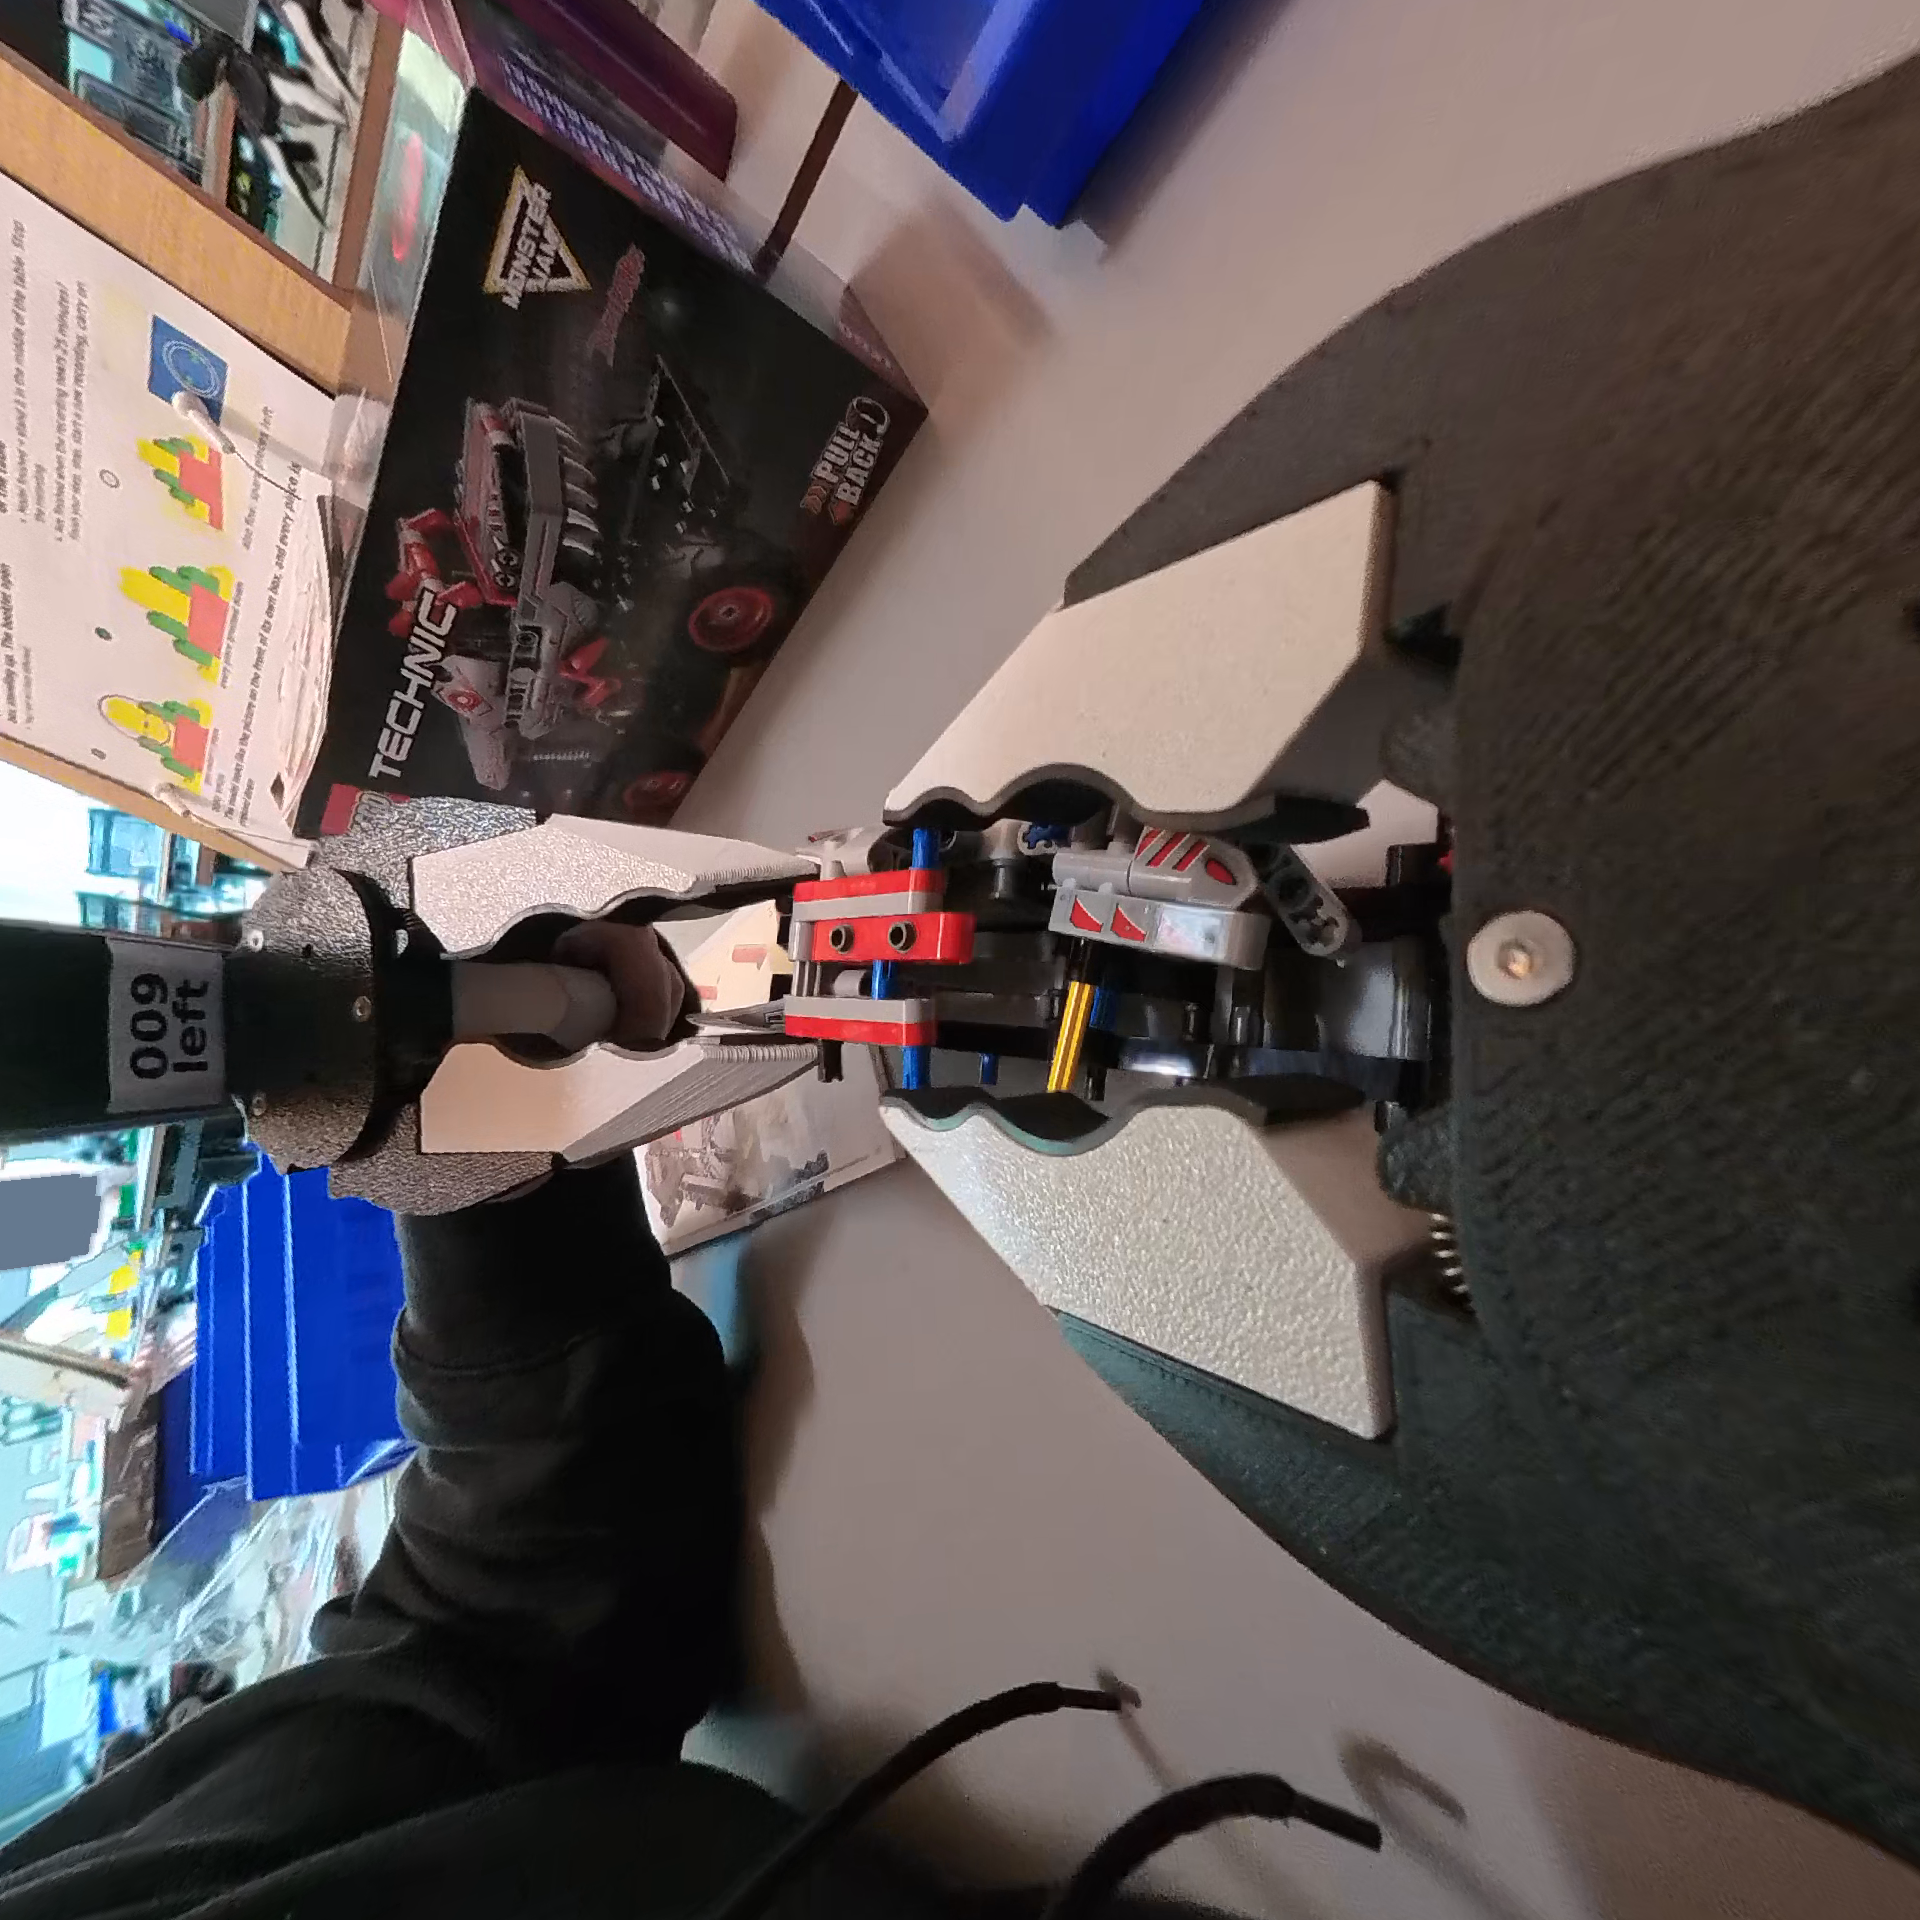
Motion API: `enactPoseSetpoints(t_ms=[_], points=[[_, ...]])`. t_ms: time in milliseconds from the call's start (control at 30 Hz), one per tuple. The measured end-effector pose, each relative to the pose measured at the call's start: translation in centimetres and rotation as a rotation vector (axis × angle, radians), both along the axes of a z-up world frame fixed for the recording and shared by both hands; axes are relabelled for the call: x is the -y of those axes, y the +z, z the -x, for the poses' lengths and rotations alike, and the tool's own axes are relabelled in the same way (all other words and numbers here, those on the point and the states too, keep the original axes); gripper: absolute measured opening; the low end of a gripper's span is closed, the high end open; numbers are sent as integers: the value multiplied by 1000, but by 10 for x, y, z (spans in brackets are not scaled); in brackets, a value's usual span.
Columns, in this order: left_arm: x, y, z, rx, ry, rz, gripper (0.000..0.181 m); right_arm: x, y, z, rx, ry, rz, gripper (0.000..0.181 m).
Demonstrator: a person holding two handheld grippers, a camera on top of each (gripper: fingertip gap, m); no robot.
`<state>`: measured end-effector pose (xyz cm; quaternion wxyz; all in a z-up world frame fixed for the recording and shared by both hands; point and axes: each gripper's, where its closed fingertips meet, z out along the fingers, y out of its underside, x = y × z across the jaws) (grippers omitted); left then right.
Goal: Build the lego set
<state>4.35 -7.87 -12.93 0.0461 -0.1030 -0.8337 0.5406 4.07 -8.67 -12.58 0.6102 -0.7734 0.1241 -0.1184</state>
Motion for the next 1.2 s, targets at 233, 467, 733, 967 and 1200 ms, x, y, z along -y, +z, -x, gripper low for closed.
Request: enactPoseSetpoints(t_ms=[233,467,733,967,1200], points=[[-1,0,-1,23,1,-3,29,-2,1,0,-28,-3,-19,48],[-1,-1,-5,7,16,-5,31,-2,2,-4,-95,-16,-57,48],[-2,-2,-9,-62,27,8,31,-4,2,-9,-203,-54,-138,48],[-3,-1,-5,-22,13,-10,30,-4,-2,-6,-184,-76,-66,49],[-5,-2,1,58,-13,-26,30,-5,-4,-1,-147,-121,-11,53]])
